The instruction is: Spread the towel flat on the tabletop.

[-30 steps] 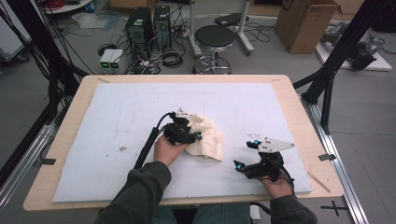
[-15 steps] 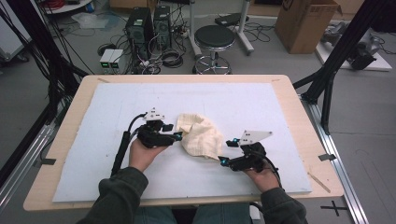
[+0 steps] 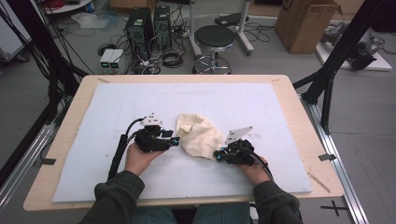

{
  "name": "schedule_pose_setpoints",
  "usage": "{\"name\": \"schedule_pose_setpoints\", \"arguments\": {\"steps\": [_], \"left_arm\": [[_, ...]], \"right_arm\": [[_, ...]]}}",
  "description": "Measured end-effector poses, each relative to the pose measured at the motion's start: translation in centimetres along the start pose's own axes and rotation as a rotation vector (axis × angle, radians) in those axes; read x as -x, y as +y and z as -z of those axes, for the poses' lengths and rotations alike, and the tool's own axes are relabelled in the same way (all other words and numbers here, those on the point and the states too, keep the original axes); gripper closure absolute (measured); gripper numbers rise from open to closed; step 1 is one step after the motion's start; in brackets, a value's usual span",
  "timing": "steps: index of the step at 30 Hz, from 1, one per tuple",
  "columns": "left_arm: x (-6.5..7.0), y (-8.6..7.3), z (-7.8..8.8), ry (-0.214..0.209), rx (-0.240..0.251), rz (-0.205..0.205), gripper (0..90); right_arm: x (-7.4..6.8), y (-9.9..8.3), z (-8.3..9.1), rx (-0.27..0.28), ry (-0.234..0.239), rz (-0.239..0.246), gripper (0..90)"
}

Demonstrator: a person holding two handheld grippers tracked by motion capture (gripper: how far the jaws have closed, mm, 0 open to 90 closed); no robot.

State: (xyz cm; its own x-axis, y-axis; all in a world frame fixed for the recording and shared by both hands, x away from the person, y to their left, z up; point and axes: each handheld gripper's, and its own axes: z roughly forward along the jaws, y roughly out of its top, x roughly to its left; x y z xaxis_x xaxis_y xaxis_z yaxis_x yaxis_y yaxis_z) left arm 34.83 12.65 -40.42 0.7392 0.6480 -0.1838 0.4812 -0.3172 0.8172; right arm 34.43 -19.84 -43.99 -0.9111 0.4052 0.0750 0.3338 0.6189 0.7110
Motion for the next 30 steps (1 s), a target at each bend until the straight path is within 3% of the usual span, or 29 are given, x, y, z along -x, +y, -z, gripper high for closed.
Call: {"name": "schedule_pose_setpoints", "arguments": {"steps": [3,6,11,16,20,26,30], "left_arm": [[0.1,0.0,-0.1,-0.013,-0.006,-0.016,56.3],[0.3,0.0,-0.1,-0.020,-0.005,-0.020,56.9],[0.4,-0.2,-0.3,-0.024,-0.023,-0.022,56.7],[0.4,-0.2,-0.6,-0.031,-0.026,-0.021,56.7],[0.8,-0.3,-1.3,-0.067,-0.031,-0.016,57.6],[2.0,-0.6,-3.4,-0.118,-0.094,-0.060,63.3],[2.6,-0.3,-5.0,-0.126,-0.099,-0.067,62.2]], "right_arm": [[0.0,-0.1,0.5,-0.002,0.001,-0.002,89.2],[0.2,-0.3,1.5,0.030,0.004,-0.016,89.4],[0.5,-0.5,3.0,0.049,-0.022,-0.015,89.4],[0.8,-2.2,5.1,0.047,-0.069,-0.031,89.4],[1.3,-3.9,6.5,0.044,-0.097,-0.062,89.4],[1.0,-4.9,6.6,0.036,-0.096,-0.059,89.2],[0.8,-4.4,6.3,0.048,-0.085,-0.044,89.1]]}}
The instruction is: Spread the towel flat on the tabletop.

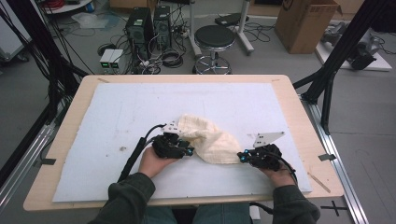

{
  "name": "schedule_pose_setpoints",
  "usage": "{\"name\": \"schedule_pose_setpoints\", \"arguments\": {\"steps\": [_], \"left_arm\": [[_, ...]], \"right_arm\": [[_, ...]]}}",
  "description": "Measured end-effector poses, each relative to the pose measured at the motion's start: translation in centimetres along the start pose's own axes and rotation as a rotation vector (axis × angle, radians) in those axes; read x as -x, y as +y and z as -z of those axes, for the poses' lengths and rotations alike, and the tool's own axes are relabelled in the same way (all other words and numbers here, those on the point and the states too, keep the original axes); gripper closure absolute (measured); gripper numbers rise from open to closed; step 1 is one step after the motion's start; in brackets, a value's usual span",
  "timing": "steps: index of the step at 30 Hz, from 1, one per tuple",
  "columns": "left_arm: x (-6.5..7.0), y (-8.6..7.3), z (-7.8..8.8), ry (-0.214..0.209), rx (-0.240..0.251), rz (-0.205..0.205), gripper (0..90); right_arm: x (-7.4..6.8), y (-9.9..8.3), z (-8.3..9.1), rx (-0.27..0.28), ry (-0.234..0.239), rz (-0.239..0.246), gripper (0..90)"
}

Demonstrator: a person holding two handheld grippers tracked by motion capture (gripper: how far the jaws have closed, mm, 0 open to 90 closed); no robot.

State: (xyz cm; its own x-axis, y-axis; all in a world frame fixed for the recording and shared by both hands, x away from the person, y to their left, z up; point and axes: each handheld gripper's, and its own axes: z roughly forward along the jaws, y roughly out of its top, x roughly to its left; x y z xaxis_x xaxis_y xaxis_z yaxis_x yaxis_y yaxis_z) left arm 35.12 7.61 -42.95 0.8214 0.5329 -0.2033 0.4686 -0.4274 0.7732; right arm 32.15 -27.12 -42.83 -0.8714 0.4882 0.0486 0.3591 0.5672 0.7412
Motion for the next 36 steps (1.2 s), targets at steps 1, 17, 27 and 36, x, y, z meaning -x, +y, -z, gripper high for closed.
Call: {"name": "schedule_pose_setpoints", "arguments": {"steps": [1,17,27,36], "left_arm": [[0.0,0.1,-0.4,0.011,-0.003,-0.001,61.5],[-0.9,0.5,-1.9,0.038,-0.067,-0.045,87.4],[-0.8,1.0,-1.1,-0.016,0.009,-0.007,87.8],[-1.1,1.7,-1.6,-0.013,0.025,0.022,82.0]], "right_arm": [[0.0,0.1,-0.1,0.000,0.002,0.000,89.0],[0.8,-0.3,-0.4,-0.017,-0.030,-0.011,89.0],[-0.1,0.9,-1.9,0.019,0.041,0.011,59.2],[0.5,1.1,-3.0,-0.038,0.052,0.031,88.1]]}}
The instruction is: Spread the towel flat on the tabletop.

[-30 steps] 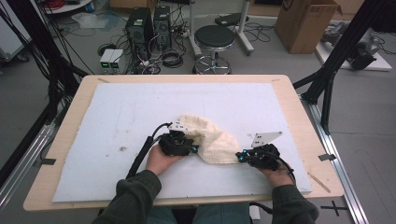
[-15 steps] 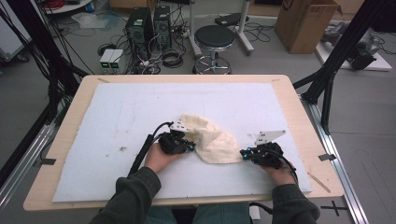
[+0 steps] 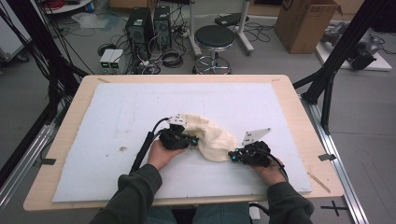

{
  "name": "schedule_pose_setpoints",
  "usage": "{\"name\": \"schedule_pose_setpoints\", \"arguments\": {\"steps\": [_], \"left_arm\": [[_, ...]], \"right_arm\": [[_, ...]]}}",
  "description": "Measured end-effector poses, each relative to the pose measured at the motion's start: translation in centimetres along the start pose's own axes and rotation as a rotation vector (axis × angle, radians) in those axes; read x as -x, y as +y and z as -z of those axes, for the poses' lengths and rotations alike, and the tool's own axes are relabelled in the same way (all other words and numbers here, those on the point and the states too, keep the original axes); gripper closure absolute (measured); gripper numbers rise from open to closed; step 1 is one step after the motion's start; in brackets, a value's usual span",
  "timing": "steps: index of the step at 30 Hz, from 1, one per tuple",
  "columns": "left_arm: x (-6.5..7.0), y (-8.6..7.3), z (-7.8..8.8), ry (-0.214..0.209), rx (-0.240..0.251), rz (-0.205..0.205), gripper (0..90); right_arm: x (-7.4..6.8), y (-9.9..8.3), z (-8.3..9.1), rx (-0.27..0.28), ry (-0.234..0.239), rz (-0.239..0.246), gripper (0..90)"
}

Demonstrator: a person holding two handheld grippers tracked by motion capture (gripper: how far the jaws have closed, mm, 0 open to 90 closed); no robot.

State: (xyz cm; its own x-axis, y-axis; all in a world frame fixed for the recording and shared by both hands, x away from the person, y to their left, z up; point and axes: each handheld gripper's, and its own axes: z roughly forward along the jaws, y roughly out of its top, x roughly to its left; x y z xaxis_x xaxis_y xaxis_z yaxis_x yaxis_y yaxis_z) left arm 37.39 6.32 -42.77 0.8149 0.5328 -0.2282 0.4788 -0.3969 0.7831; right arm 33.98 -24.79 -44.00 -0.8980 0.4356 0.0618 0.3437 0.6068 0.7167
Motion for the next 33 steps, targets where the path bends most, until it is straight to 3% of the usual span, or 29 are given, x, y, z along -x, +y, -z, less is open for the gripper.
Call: {"name": "schedule_pose_setpoints", "arguments": {"steps": [1,3,5,10,15,19,20,21,27,33], "left_arm": [[0.1,-0.1,-0.3,-0.003,-0.017,-0.004,76.2],[0.1,-0.2,-0.6,-0.009,-0.047,-0.017,74.1],[0.2,-0.4,-0.9,-0.029,-0.072,-0.025,67.5],[0.2,-0.6,-1.4,-0.054,-0.101,-0.030,60.7],[0.4,-0.4,-1.6,-0.019,-0.102,-0.036,65.5],[1.0,-0.1,-2.0,0.048,-0.116,-0.082,75.2],[1.0,-0.1,-2.0,0.063,-0.119,-0.096,82.2],[1.0,-0.1,-2.0,0.070,-0.119,-0.098,82.2],[0.9,0.1,-1.2,0.042,-0.120,-0.104,86.4],[0.9,0.4,1.8,0.027,-0.077,-0.112,86.7]], "right_arm": [[0.3,-0.2,0.5,0.003,-0.024,-0.015,88.2],[0.4,-0.3,0.8,0.013,-0.035,-0.022,88.2],[1.2,-0.9,2.2,0.063,-0.065,-0.067,88.2],[1.8,-1.7,2.7,0.057,-0.094,-0.089,88.1],[1.8,-1.8,2.4,0.036,-0.098,-0.091,88.0],[1.8,-1.8,2.2,0.032,-0.100,-0.087,88.0],[1.8,-1.8,2.2,0.035,-0.097,-0.095,88.0],[1.8,-1.8,2.2,0.035,-0.097,-0.095,88.0],[1.7,-1.9,2.3,0.040,-0.090,-0.098,88.0],[1.2,-1.6,2.8,0.075,-0.092,-0.081,88.0]]}}
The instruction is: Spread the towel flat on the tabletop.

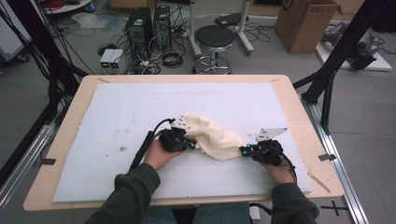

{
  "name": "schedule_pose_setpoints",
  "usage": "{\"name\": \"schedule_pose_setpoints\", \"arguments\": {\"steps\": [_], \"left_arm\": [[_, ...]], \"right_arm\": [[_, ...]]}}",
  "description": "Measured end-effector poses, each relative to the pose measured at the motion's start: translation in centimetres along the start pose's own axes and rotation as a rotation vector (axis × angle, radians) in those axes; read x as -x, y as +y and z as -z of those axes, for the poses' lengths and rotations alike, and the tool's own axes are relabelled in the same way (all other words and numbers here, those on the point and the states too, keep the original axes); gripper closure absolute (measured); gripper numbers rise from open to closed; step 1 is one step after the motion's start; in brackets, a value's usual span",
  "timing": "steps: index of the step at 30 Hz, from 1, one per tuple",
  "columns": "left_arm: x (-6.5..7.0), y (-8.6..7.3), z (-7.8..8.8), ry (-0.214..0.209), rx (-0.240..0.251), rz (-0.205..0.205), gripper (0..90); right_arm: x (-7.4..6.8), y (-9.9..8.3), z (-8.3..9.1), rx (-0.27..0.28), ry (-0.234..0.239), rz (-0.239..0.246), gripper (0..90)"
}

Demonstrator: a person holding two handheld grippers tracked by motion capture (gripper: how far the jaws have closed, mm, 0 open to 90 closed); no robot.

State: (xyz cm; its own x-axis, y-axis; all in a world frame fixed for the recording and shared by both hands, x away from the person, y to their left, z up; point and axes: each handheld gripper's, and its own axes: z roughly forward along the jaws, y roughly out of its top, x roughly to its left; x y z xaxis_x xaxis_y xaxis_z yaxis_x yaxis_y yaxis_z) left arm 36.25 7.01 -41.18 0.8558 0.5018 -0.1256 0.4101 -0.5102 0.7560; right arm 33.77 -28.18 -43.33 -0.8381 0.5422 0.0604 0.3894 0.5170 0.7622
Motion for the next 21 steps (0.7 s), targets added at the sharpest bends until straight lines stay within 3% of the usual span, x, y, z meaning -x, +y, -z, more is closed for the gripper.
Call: {"name": "schedule_pose_setpoints", "arguments": {"steps": [5,15,21], "left_arm": [[0.0,-0.6,2.9,0.016,-0.015,-0.038,86.7],[-0.6,-2.6,8.2,0.060,0.029,-0.037,86.7],[-0.5,-4.6,11.1,0.087,0.060,-0.024,86.7]], "right_arm": [[-0.9,0.7,0.1,0.023,0.012,0.028,88.0],[-2.9,2.0,-0.1,0.052,0.042,0.083,88.0],[-4.5,2.6,-0.1,0.056,0.074,0.121,88.0]]}}
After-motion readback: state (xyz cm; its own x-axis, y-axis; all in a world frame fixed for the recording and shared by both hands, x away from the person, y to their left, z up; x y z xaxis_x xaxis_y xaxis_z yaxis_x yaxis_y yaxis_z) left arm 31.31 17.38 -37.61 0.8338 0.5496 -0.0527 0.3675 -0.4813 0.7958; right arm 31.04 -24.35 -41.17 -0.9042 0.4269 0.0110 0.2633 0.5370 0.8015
